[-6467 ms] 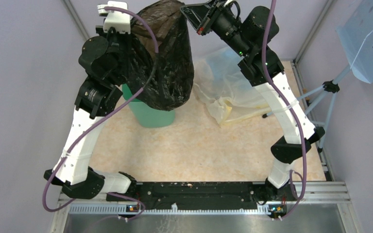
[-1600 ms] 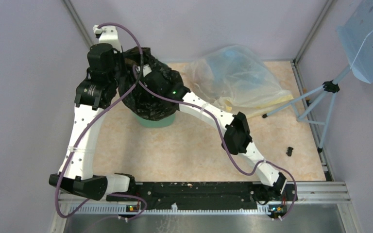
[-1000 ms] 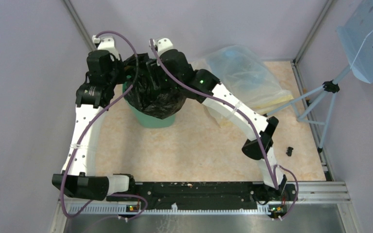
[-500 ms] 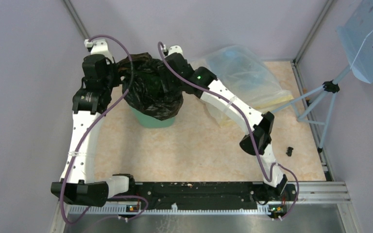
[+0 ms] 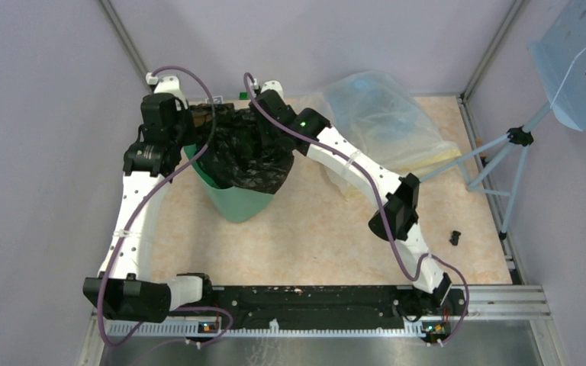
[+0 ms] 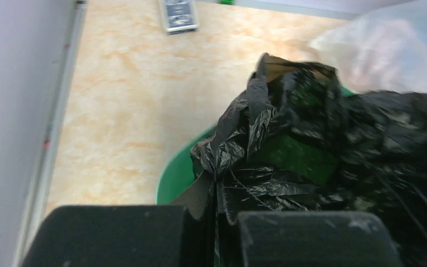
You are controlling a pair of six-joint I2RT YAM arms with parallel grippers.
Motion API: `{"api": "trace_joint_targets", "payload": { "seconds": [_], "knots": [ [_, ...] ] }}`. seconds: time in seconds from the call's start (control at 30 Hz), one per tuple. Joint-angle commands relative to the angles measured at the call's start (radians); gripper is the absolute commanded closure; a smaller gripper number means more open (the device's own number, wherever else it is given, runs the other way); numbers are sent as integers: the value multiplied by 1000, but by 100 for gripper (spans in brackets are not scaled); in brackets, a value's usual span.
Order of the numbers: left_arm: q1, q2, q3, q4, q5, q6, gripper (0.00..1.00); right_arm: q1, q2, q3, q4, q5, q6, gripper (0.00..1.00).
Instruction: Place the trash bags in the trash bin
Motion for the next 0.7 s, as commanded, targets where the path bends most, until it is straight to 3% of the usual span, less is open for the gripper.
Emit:
{"api": "trace_joint_targets", "payload": {
  "seconds": [0.0, 0.17, 0.23, 0.27, 0.3, 0.33, 0.37, 0.67],
  "knots": [
    [4, -74, 9, 45, 269, -81, 100, -20, -132, 9, -89, 98, -31, 100],
    [4, -134, -13, 27, 393, -127, 100, -23, -236, -116, -113, 187, -51, 99],
    [3, -159, -29, 28, 445, -147, 100, -26, -289, -177, -102, 215, -54, 94],
    [3, -169, -37, 30, 463, -151, 100, -29, -309, -206, -94, 212, -60, 80],
    [4, -173, -43, 29, 466, -153, 100, -35, -327, -231, -84, 197, -70, 54],
    [4, -175, -46, 24, 460, -152, 100, -40, -342, -253, -75, 183, -77, 37],
    [4, -173, -44, 16, 444, -146, 100, -42, -353, -272, -66, 170, -85, 31],
    [5, -141, 57, -61, 247, -90, 100, -45, -411, -184, -145, 125, -112, 28]
  ]
}}
